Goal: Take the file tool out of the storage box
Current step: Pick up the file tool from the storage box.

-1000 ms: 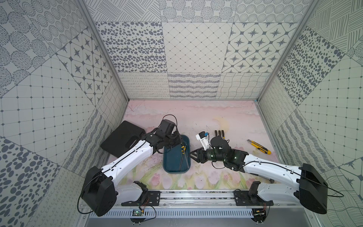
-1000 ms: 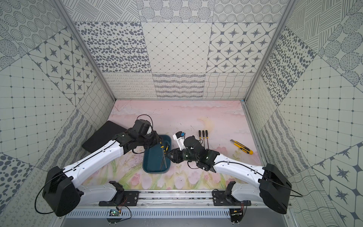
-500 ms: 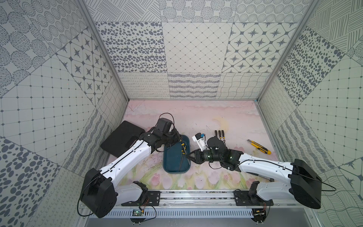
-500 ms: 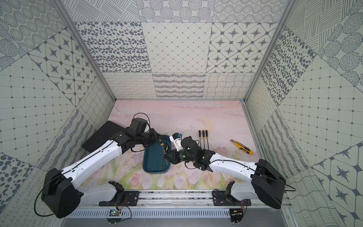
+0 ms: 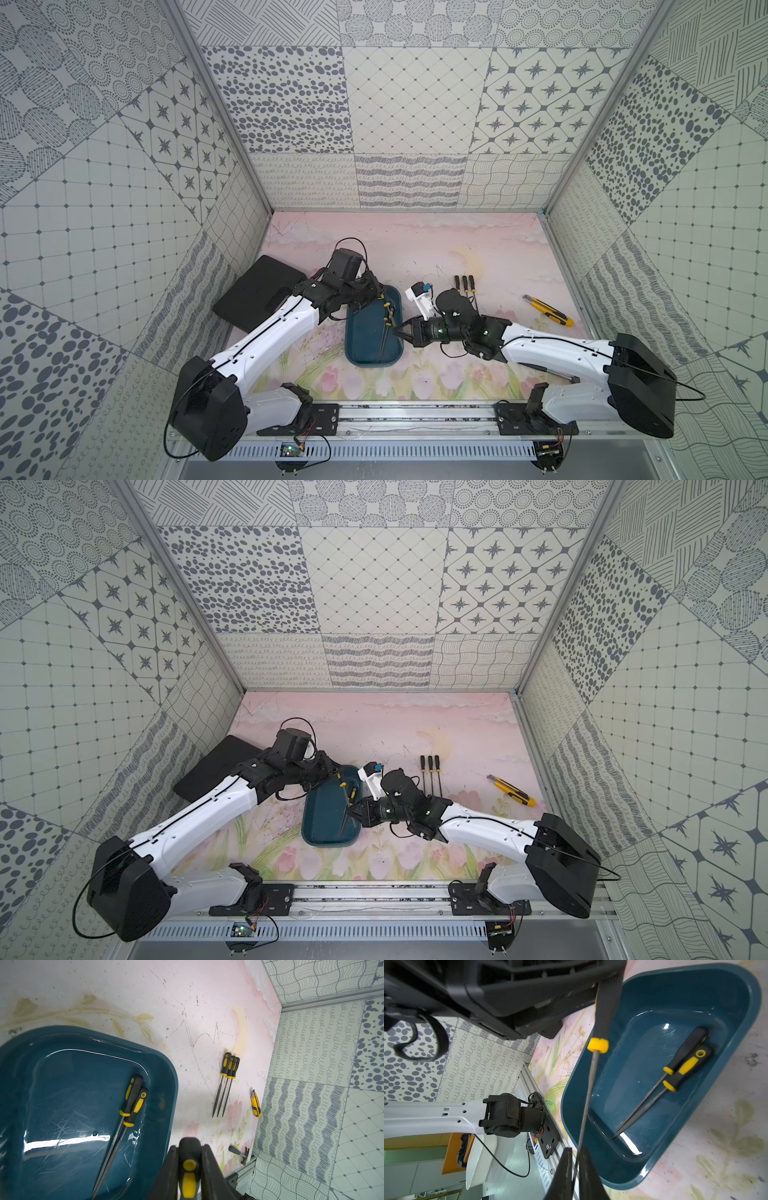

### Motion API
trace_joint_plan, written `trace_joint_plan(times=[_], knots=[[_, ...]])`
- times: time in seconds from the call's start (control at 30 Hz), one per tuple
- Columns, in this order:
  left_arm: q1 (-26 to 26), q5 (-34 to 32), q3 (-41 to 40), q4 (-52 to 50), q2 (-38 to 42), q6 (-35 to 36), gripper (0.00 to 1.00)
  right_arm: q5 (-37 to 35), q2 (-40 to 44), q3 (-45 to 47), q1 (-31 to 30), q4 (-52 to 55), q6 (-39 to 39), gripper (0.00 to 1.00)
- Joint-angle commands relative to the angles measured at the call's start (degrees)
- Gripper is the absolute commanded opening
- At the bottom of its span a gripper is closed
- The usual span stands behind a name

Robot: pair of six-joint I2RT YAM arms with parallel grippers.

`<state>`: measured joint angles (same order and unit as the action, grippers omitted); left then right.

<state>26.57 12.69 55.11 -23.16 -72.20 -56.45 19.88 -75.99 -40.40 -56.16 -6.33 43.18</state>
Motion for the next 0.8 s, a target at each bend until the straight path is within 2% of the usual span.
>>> trace_joint_plan(times=[0.0, 0.13, 0.2, 0.63, 0.77], knots=[[-0.22, 1.41, 0.74, 2.92, 0.10, 0.17, 0.11, 0.19, -0.33, -1.74, -0.36, -2.49, -0.96, 0.08], [-0.23, 1.93, 0.63, 3.04, -0.28, 0.49, 0.11, -0.41, 0.05, -2.62, -0.36, -0.99, -1.72, 0.10], [-0.28, 2.01, 0.65, 3.10, -0.52, 0.67, 0.11, -0.63, 0.07, -2.70, -0.33, -0.88, -1.79, 0.16], [-0.20, 1.42, 1.21, 1.89, -0.92, 2.72, 0.10, -1.59, 0.58, -3.59, -0.35, 1.51, -2.94, 0.17], [-0.21, 1.21, 1.45, 1.23, -0.69, 3.16, 0.10, -1.75, 0.69, -3.54, -0.40, 1.75, -3.03, 0.23]])
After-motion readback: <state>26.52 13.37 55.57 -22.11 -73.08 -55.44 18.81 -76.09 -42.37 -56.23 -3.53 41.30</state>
